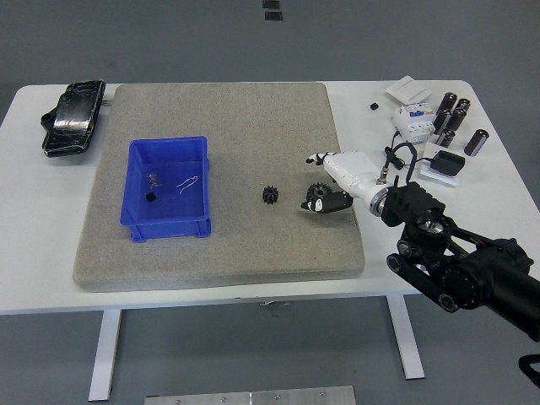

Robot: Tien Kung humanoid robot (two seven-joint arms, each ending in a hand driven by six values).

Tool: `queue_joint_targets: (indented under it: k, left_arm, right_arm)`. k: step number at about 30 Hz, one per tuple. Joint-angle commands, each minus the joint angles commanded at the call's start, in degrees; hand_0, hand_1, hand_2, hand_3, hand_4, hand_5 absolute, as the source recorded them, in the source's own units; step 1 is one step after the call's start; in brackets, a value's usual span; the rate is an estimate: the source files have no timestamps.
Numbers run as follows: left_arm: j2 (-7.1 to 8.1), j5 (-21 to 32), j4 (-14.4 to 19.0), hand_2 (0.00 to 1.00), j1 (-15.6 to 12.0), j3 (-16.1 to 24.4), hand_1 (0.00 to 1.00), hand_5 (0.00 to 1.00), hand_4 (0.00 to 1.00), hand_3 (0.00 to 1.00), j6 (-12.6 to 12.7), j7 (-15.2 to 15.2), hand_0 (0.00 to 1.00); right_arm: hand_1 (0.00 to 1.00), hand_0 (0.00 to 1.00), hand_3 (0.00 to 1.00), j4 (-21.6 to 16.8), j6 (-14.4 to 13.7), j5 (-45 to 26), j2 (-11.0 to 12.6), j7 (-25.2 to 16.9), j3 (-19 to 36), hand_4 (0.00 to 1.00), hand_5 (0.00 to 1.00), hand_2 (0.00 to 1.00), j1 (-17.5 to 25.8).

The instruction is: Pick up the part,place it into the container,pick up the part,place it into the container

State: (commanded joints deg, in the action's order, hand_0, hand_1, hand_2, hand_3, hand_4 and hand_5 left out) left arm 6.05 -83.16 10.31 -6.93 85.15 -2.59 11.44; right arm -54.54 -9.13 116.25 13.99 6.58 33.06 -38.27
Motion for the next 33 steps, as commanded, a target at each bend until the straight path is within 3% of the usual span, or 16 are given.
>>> queue_joint_targets:
  k: [7, 8, 13, 14, 19, 20, 25, 26, 31, 33]
  left_arm:
    - [0.04, 0.0, 0.0, 0.638, 0.0, 0.0, 0.645, 0.454, 0.690, 0.555, 0.0, 0.0, 0.667]
    - [0.04, 0.0, 0.0, 0.638, 0.0, 0.0, 0.645, 0.454, 0.690, 0.555, 0.0, 0.0, 0.667]
    - [0.06, 0.0, 0.0, 0.638, 0.0, 0.0, 0.645, 0.454, 0.690, 0.555, 0.0, 0.0, 0.667]
    - [0.06, 0.0, 0.0, 0.638, 0.0, 0.0, 0.645, 0.453, 0.690, 0.554, 0.0, 0.0, 0.667]
    - [0.09, -0.1, 0.0, 0.638, 0.0, 0.0, 0.645, 0.453, 0.690, 0.554, 0.0, 0.0, 0.667]
    - [0.09, 0.0, 0.0, 0.638, 0.0, -0.1, 0.645, 0.454, 0.690, 0.554, 0.0, 0.0, 0.667]
    - [0.09, 0.0, 0.0, 0.638, 0.0, -0.1, 0.645, 0.454, 0.690, 0.554, 0.0, 0.0, 0.667]
    - [0.10, 0.0, 0.0, 0.638, 0.0, -0.1, 0.645, 0.453, 0.690, 0.554, 0.0, 0.0, 0.667]
    - [0.12, 0.0, 0.0, 0.638, 0.1, -0.1, 0.645, 0.453, 0.690, 0.554, 0.0, 0.0, 0.667]
    - [0.12, 0.0, 0.0, 0.638, 0.1, -0.1, 0.645, 0.453, 0.690, 0.554, 0.0, 0.0, 0.667]
  right_arm:
    - [0.471, 0.351, 0.807, 0.9, 0.1, -0.5, -0.1, 0.2, -1.5, 0.944, 0.542, 0.768, 0.0]
    - [0.466, 0.350, 0.792, 1.0, 0.0, -0.6, -0.1, 0.2, -1.6, 0.887, 0.454, 0.731, 0.0]
    - [0.466, 0.350, 0.792, 1.3, -0.1, -1.1, -0.1, 0.4, -1.9, 0.887, 0.454, 0.731, 0.0]
    - [0.456, 0.350, 0.747, 1.3, -0.2, -1.1, -0.1, 0.4, -1.9, 0.881, 0.473, 0.648, 0.0]
    - [0.456, 0.350, 0.747, 1.6, -0.5, -1.6, -0.2, 0.6, -2.2, 0.881, 0.473, 0.648, -0.1]
    - [0.442, 0.334, 0.708, 1.7, -0.5, -1.7, -0.2, 0.6, -2.3, 0.853, 0.477, 0.530, -0.1]
    - [0.442, 0.334, 0.708, 2.0, -1.0, -2.0, -0.5, 0.7, -2.5, 0.853, 0.477, 0.530, -0.1]
    - [0.418, 0.326, 0.676, 2.0, -1.1, -2.1, -0.5, 0.8, -2.5, 0.783, 0.446, 0.449, -0.1]
    - [0.418, 0.326, 0.676, 2.4, -1.5, -2.2, -0.7, 0.8, -2.7, 0.783, 0.446, 0.449, -0.2]
    - [0.407, 0.322, 0.659, 2.4, -1.7, -2.3, -0.8, 0.7, -2.7, 0.729, 0.412, 0.424, -0.2]
